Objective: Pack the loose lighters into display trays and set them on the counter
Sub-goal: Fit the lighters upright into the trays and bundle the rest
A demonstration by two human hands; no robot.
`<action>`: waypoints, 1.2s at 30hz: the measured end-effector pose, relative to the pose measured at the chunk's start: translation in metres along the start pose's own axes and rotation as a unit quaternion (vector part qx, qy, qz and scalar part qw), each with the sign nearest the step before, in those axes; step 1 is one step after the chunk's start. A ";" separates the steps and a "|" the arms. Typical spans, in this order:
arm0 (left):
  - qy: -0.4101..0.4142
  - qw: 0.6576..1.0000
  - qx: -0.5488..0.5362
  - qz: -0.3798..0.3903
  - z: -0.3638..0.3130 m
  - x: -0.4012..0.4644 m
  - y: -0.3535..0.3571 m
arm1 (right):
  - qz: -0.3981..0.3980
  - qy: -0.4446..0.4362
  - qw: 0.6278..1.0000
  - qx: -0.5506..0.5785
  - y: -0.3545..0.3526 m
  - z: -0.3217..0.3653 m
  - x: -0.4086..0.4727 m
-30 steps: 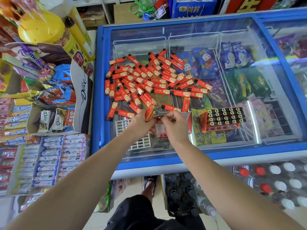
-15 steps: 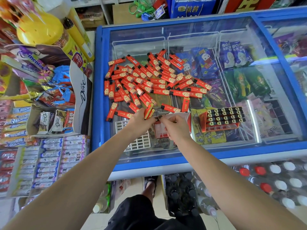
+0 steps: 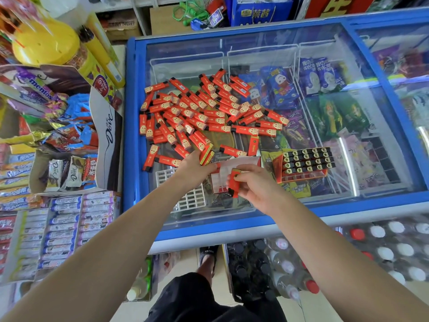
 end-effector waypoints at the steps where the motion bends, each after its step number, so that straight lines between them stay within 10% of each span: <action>1: -0.001 1.000 -0.003 0.002 0.000 0.000 0.000 | 0.000 0.003 1.000 0.002 -0.001 -0.001 -0.001; 7: -0.012 1.000 0.015 0.008 0.004 0.003 0.001 | -0.043 -0.093 0.977 -0.185 -0.009 0.009 -0.002; 12: -0.015 1.000 0.007 0.019 0.008 0.006 0.003 | -0.054 -0.237 0.867 -0.435 0.001 0.030 -0.007; 36: 0.004 1.000 0.024 0.011 0.008 0.008 0.003 | -0.128 -0.304 0.896 -0.297 0.022 0.028 -0.007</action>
Point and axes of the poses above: each hand's wrist, its own x-axis towards the middle knuckle, its own y-axis out of the palm, z = x × y, the point moved 9 cm from there along x, towards the middle knuckle, and after that the axes turned 6 degrees about -z, right-handed, at the moved point
